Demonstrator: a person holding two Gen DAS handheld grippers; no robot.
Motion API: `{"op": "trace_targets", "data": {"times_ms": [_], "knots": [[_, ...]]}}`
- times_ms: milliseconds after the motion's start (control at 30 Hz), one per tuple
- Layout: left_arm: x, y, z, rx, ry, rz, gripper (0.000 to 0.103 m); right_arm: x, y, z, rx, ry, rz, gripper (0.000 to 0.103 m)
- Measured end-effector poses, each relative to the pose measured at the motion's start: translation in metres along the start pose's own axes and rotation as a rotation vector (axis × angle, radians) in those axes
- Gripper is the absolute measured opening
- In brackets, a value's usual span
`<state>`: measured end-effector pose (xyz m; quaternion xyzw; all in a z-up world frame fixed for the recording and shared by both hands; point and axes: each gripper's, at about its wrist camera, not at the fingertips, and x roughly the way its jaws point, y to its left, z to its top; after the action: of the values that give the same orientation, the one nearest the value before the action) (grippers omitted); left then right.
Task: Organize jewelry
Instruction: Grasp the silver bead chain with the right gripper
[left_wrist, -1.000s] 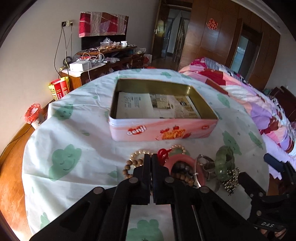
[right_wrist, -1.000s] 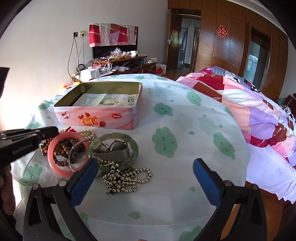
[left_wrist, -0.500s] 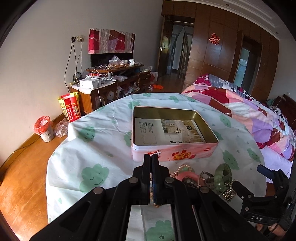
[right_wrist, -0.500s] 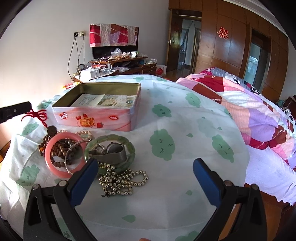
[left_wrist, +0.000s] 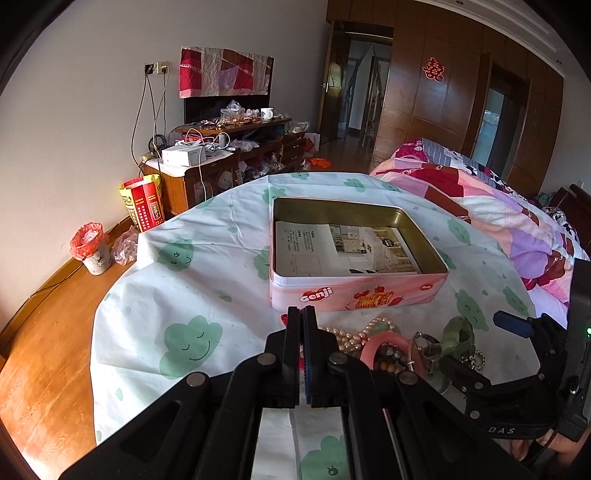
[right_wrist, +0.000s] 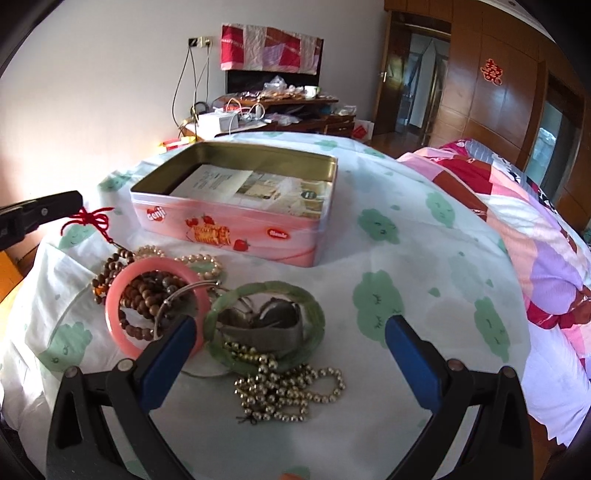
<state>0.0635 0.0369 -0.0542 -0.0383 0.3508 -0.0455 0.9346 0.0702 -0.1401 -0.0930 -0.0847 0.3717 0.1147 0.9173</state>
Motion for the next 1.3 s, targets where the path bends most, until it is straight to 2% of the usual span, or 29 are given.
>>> {"op": "trace_targets", "data": {"times_ms": [100, 167, 233, 267, 333, 500, 567, 633, 700, 767, 900, 1067, 1233, 1267, 1300], "knots": [[0.001, -0.002, -0.002, 0.008, 0.005, -0.003, 0.0, 0.007, -0.002, 0.002, -0.006, 0.022, 0.028, 0.103], [0.002, -0.003, -0.002, 0.009, 0.009, -0.005, 0.0, 0.01, -0.001, 0.002, -0.019, 0.035, 0.037, 0.098], [0.002, -0.002, -0.003, 0.008, 0.011, -0.003, 0.0, 0.011, -0.001, 0.001, -0.024, 0.043, 0.071, 0.083], [0.003, -0.002, -0.003, 0.008, 0.012, -0.003, 0.0, 0.01, -0.001, 0.0, -0.024, 0.04, 0.086, 0.079], [0.003, -0.003, -0.003, 0.011, 0.015, -0.003, 0.0, 0.006, 0.0, 0.0, -0.027, 0.022, 0.096, 0.06], [0.006, -0.005, -0.006, 0.018, 0.025, -0.008, 0.0, -0.003, 0.001, 0.003, -0.031, -0.013, 0.101, 0.039], [0.006, -0.005, -0.006, 0.017, 0.027, -0.009, 0.0, -0.004, -0.002, 0.003, -0.022, -0.02, 0.102, 0.036], [0.006, -0.005, -0.006, 0.017, 0.026, -0.008, 0.0, -0.003, -0.001, 0.003, -0.026, -0.016, 0.108, 0.024], [0.006, -0.005, -0.006, 0.016, 0.027, -0.009, 0.0, -0.003, -0.001, 0.003, -0.023, -0.015, 0.109, 0.023], [0.006, -0.004, -0.006, 0.017, 0.027, -0.009, 0.0, -0.004, -0.003, 0.002, -0.017, -0.016, 0.116, 0.015], [0.006, -0.004, -0.007, 0.016, 0.024, -0.01, 0.0, -0.011, -0.006, 0.003, -0.009, -0.048, 0.115, 0.007], [0.003, -0.005, -0.006, 0.016, 0.013, -0.013, 0.0, -0.021, -0.015, 0.008, 0.016, -0.09, 0.126, 0.005], [0.003, -0.005, -0.005, 0.015, 0.015, -0.014, 0.0, -0.022, -0.021, 0.013, 0.026, -0.089, 0.132, 0.006], [0.003, -0.005, -0.005, 0.015, 0.017, -0.014, 0.0, -0.021, -0.021, 0.013, 0.03, -0.083, 0.136, 0.009], [0.003, -0.005, -0.005, 0.015, 0.018, -0.014, 0.0, -0.018, -0.02, 0.014, 0.033, -0.074, 0.135, 0.03]]}}
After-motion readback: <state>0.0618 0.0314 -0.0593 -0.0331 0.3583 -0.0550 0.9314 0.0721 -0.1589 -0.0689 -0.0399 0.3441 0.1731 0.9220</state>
